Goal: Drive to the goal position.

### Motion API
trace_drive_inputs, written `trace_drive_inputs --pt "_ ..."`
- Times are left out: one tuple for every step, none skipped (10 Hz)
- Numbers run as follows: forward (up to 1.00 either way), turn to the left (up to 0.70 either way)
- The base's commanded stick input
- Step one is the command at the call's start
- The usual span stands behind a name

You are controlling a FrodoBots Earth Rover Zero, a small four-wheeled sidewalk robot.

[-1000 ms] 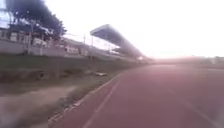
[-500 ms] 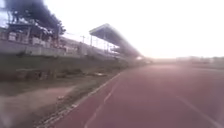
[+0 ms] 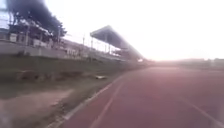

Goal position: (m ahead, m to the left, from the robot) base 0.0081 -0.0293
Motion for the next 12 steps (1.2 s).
trace_drive_inputs --pt "0.7 0.0" --pt "0.7 0.0" --pt "0.7 0.0" --pt "0.7 0.0" --pt "0.7 0.0" --pt "0.69 0.0" --pt "0.62 0.0" --pt "0.55 0.0" --pt "0.48 0.0" --pt "0.41 0.0" --pt "0.34 0.0" --pt "0.27 0.0"
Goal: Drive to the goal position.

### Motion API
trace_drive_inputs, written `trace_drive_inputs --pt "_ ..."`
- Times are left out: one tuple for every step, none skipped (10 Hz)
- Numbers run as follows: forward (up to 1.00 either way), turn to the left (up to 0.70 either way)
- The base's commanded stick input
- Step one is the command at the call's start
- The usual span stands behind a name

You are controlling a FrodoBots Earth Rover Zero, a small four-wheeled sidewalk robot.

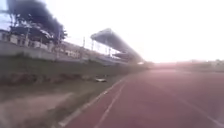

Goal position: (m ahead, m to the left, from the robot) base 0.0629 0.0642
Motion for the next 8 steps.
trace_drive_inputs --pt "0.2 0.0" --pt "0.13 0.0" --pt "0.06 0.0" --pt "0.0 0.0" --pt "0.0 0.0" --pt "0.0 0.0" --pt "0.0 0.0" --pt "0.0 0.0"
